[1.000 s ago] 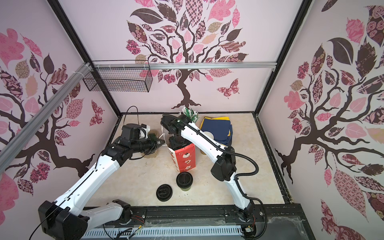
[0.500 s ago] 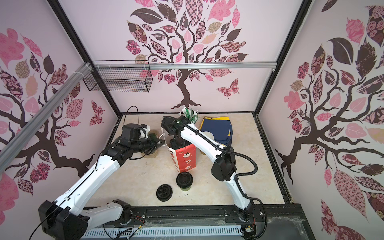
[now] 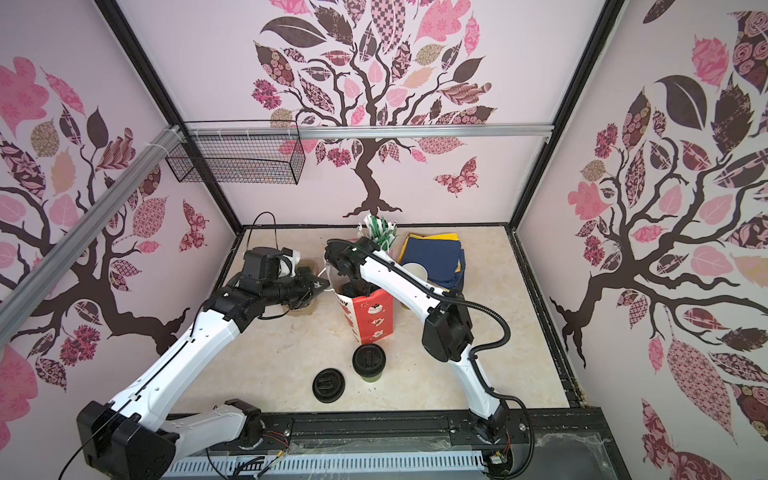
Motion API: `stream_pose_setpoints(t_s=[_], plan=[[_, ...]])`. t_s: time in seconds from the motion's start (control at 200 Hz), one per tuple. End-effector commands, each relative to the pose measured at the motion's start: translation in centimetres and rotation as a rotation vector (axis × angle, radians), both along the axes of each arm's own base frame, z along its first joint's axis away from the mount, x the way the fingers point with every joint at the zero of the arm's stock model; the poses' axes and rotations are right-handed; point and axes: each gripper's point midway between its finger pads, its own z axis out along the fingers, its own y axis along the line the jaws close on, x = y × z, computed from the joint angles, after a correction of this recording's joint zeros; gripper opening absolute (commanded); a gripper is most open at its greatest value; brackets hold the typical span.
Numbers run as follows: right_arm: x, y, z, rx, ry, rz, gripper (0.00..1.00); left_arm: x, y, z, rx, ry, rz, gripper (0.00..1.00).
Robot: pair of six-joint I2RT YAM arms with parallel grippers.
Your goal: Pack the takeout coffee
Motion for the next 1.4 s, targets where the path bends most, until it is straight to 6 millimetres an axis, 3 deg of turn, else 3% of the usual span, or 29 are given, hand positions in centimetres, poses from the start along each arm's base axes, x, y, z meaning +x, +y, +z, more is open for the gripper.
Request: stream_pose_setpoints(t_s=[0.0, 0.435, 1.395], plan=[[-0.1, -0.4, -0.1, -0.003, 0.009, -0.003, 0.56, 0.5, 0.1, 1.6, 0.000, -0.045, -0.002, 0.00], [-0.3, -0.8, -3.2, -0.027, 0.058, 0.000, 0.55, 0.6, -0.1, 1.7, -0.007, -0.048, -0.010, 0.00], [-3.0, -1.6, -10.1, -0.104, 0.247, 0.050, 0.54, 1.0, -0.5, 2.1, -0.018, -0.058, -0.025, 0.00]])
